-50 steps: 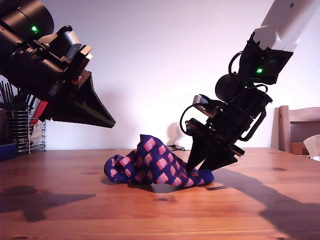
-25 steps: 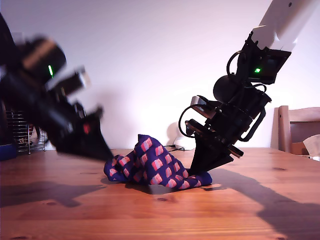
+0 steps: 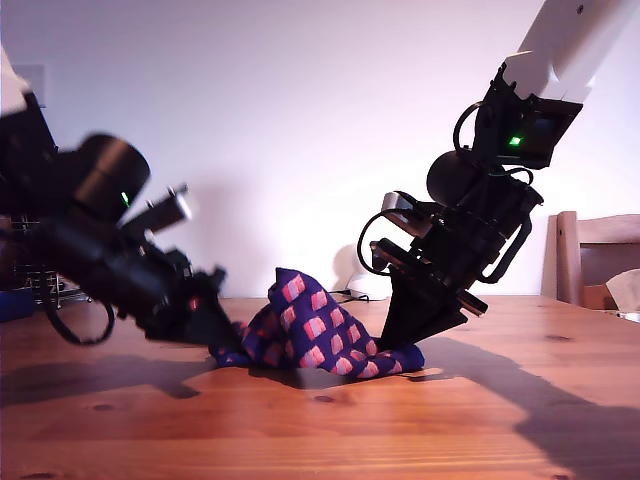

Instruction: Fold the socks in front of you. After folding them, place them to the left side.

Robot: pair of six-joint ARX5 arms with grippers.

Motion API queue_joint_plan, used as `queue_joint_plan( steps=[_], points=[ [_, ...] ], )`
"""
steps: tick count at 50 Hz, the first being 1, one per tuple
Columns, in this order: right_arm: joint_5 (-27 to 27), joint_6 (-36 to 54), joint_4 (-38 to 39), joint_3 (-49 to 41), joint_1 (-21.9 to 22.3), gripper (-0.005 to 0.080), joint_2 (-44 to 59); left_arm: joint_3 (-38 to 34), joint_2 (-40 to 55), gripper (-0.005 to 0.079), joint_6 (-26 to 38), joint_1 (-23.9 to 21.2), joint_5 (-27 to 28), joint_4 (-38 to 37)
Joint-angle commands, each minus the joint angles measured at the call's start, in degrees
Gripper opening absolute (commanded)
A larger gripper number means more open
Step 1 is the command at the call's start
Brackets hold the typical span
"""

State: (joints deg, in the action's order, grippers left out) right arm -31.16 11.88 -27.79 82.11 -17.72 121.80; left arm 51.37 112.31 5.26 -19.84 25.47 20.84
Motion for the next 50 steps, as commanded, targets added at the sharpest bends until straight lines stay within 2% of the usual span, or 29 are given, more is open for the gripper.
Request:
queue_joint_plan(
  steps=[1,11,21,29,39,50],
  points=[
    [-0.4,0.2,-0.7,0.8,-0.3,-0.0013,1.2,1.6,2.3,-0.002,1.2,0.0,-1.4,0.0],
    [-0.2,1.6,-3.2,3.4,0.2,-0.0013,1.2,3.8,5.0,-0.002,4.0,0.0,-3.3,-7.9],
    [0.5,4.1,-9.0,8.1,1.6,-0.0013,1.2,3.8,5.1,-0.002,6.8,0.0,-5.0,-13.7],
    [4.8,6.2,-13.4,11.8,3.9,-0.0013,1.2,3.8,5.1,-0.002,8.4,0.0,-5.3,-18.8],
    [5.4,7.1,-15.2,14.0,7.1,-0.0013,1.2,3.7,5.1,-0.002,9.4,0.0,-6.2,-24.2],
    [9.3,9.0,-14.7,14.4,8.4,-0.0013,1.2,3.7,4.1,-0.002,10.2,-0.7,-4.2,-31.3]
  ],
)
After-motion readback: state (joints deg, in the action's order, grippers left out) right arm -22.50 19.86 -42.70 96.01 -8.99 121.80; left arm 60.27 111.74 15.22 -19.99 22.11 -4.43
